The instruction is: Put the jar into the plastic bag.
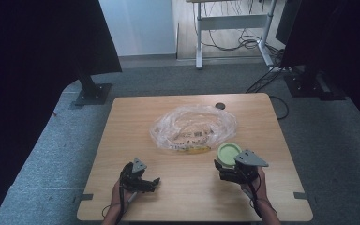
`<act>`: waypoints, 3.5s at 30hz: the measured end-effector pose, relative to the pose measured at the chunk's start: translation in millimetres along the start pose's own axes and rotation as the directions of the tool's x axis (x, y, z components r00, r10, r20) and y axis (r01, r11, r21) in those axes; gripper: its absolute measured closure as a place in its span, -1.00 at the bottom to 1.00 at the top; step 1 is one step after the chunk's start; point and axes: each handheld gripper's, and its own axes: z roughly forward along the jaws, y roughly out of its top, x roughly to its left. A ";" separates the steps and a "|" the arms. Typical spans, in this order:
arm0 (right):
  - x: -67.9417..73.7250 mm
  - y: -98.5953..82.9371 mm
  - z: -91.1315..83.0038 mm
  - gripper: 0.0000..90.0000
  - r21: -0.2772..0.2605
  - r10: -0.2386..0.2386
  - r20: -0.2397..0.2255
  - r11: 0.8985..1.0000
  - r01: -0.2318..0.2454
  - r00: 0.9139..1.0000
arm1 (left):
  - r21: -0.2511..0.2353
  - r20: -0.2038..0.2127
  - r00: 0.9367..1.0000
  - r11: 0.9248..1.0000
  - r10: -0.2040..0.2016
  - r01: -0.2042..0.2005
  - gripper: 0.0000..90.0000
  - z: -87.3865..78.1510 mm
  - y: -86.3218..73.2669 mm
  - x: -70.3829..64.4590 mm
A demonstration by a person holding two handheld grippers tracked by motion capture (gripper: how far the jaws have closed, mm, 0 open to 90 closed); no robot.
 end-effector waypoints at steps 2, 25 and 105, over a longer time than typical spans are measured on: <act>0.1 2.0 0.7 -0.75 -0.005 0.001 0.006 1.000 -0.001 1.000 | 0.000 0.000 1.000 1.000 0.000 0.000 -0.97 0.0 0.0 0.0; -0.8 21.2 4.5 -0.75 -0.012 -0.005 0.032 1.000 0.005 0.999 | 0.000 0.000 1.000 1.000 0.000 0.000 -0.97 0.0 0.0 0.0; 0.7 93.2 57.5 -0.75 -0.045 -0.018 0.040 0.999 0.019 0.999 | -0.001 -0.001 1.000 1.000 0.000 0.000 -0.97 0.0 0.0 -0.2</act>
